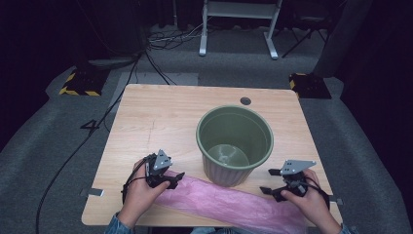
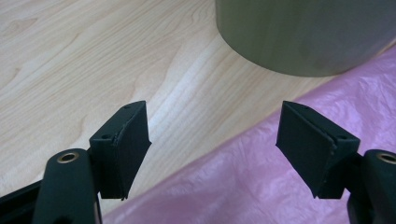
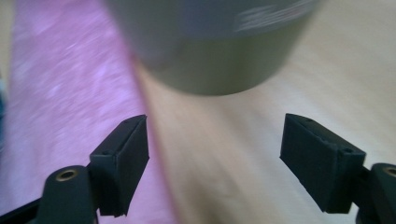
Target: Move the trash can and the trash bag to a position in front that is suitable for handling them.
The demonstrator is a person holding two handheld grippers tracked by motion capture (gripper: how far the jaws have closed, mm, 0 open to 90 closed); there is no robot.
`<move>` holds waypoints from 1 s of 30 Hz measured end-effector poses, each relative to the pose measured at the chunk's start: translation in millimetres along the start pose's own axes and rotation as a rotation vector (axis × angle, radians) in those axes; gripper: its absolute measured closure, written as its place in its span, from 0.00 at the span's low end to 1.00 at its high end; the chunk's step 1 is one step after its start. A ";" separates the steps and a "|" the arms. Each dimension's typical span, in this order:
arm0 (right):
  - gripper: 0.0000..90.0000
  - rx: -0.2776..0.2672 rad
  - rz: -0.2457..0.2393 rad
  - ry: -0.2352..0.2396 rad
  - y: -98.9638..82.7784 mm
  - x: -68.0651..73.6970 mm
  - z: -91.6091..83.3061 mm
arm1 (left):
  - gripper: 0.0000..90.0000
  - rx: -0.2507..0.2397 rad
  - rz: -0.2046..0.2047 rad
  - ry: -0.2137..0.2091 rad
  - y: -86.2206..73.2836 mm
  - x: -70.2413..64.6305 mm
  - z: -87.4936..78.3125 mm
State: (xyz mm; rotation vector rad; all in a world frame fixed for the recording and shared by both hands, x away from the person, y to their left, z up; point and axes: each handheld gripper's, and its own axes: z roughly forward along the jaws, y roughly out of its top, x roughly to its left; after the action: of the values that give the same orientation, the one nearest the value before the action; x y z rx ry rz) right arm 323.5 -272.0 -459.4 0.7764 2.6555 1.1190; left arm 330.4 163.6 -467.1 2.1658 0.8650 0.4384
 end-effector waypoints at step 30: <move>0.98 0.166 -0.143 0.073 -26.4 16.3 -1.7 | 0.28 -0.011 -0.017 -0.008 -8.4 -1.5 5.9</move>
State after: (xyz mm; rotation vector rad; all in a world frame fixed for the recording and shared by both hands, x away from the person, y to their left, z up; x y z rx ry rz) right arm 298.5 -280.0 -475.8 0.5697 2.8406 0.9184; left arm 328.8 163.6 -477.4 2.1467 0.8740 0.4244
